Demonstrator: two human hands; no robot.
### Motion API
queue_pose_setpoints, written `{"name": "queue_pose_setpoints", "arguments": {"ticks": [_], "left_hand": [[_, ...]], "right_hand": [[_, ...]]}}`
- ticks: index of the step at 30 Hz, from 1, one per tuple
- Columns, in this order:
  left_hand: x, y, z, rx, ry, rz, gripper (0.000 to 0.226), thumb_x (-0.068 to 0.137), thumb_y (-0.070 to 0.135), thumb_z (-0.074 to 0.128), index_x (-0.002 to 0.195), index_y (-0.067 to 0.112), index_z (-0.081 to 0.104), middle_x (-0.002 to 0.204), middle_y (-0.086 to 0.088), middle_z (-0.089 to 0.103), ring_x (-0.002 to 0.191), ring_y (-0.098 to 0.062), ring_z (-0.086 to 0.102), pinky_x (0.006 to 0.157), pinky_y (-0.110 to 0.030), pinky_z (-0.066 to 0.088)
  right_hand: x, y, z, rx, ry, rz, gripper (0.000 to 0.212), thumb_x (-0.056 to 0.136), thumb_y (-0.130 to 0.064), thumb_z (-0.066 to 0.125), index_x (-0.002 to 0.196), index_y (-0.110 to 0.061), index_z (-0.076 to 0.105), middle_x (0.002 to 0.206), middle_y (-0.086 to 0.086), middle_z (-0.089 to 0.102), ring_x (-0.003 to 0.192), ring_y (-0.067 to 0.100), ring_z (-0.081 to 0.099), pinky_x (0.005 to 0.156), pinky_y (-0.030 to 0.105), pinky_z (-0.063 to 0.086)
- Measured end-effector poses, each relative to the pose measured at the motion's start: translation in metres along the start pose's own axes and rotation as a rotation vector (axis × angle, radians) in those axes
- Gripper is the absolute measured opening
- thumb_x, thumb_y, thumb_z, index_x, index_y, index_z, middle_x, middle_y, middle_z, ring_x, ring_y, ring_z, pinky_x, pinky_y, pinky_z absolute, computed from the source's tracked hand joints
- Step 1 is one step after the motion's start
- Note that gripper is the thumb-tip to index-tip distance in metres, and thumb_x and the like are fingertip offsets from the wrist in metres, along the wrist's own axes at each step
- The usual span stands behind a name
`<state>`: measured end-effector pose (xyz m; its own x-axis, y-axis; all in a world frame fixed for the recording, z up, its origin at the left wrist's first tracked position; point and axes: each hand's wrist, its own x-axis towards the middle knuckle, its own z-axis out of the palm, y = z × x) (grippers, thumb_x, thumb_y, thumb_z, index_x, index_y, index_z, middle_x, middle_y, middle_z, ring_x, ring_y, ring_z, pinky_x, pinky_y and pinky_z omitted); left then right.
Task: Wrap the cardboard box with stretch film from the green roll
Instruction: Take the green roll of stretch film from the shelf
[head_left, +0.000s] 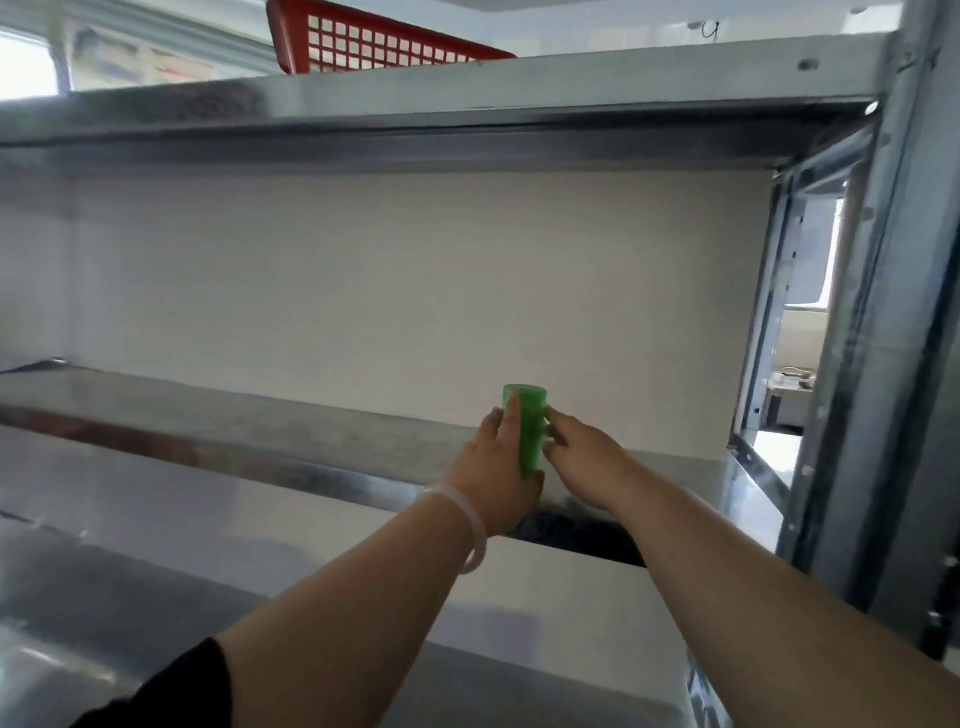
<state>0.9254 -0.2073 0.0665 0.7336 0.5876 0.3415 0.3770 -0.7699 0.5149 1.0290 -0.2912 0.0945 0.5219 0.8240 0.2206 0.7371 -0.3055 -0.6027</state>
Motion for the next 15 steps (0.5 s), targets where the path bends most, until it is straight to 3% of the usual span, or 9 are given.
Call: {"name": "queue_pose_setpoints", "arguments": {"ticks": [4, 8, 11, 13, 15], "left_hand": [[-0.002, 0.000, 0.001, -0.085, 0.092, -0.018, 0.087, 0.092, 0.019, 0.056, 0.159, 0.016, 0.000, 0.155, -0.011, 0.030, 0.139, -0.029, 0.038, 0.115, -0.042, 0.035], [-0.005, -0.010, -0.003, -0.262, 0.252, -0.082, 0.075, 0.090, 0.028, 0.060, 0.155, 0.023, 0.021, 0.135, -0.008, 0.052, 0.117, -0.024, 0.056, 0.100, -0.043, 0.051], [-0.021, -0.023, -0.017, -0.290, 0.364, -0.121, 0.086, 0.091, 0.030, 0.065, 0.158, 0.022, 0.013, 0.134, -0.002, 0.049, 0.122, -0.019, 0.052, 0.103, -0.034, 0.046], [-0.035, -0.037, -0.029, -0.282, 0.439, -0.150, 0.092, 0.088, 0.034, 0.069, 0.158, 0.022, 0.010, 0.139, -0.004, 0.047, 0.127, -0.019, 0.050, 0.106, -0.035, 0.044], [-0.054, -0.050, -0.042, -0.231, 0.510, -0.181, 0.099, 0.084, 0.037, 0.072, 0.158, 0.023, 0.009, 0.139, -0.004, 0.046, 0.127, -0.018, 0.049, 0.106, -0.034, 0.044]], "right_hand": [[-0.001, -0.006, 0.005, 0.155, 0.061, -0.075, 0.043, 0.096, -0.016, 0.038, 0.137, -0.028, 0.046, 0.135, 0.004, 0.055, 0.120, 0.021, 0.051, 0.092, 0.030, 0.038], [-0.007, -0.019, 0.013, 0.218, 0.070, -0.145, 0.045, 0.095, -0.015, 0.040, 0.139, -0.025, 0.045, 0.141, 0.002, 0.050, 0.127, 0.019, 0.046, 0.098, 0.027, 0.033], [-0.016, -0.036, 0.025, 0.350, 0.065, -0.232, 0.040, 0.096, -0.014, 0.041, 0.133, -0.023, 0.054, 0.133, -0.002, 0.056, 0.117, 0.011, 0.050, 0.092, 0.019, 0.034], [-0.025, -0.052, 0.038, 0.472, 0.036, -0.284, 0.038, 0.096, -0.010, 0.041, 0.128, -0.022, 0.059, 0.119, -0.009, 0.061, 0.103, 0.002, 0.052, 0.083, 0.007, 0.037], [-0.031, -0.068, 0.057, 0.584, -0.009, -0.316, 0.038, 0.096, -0.009, 0.041, 0.126, -0.022, 0.061, 0.113, -0.011, 0.061, 0.101, 0.001, 0.055, 0.089, 0.009, 0.041]]}}
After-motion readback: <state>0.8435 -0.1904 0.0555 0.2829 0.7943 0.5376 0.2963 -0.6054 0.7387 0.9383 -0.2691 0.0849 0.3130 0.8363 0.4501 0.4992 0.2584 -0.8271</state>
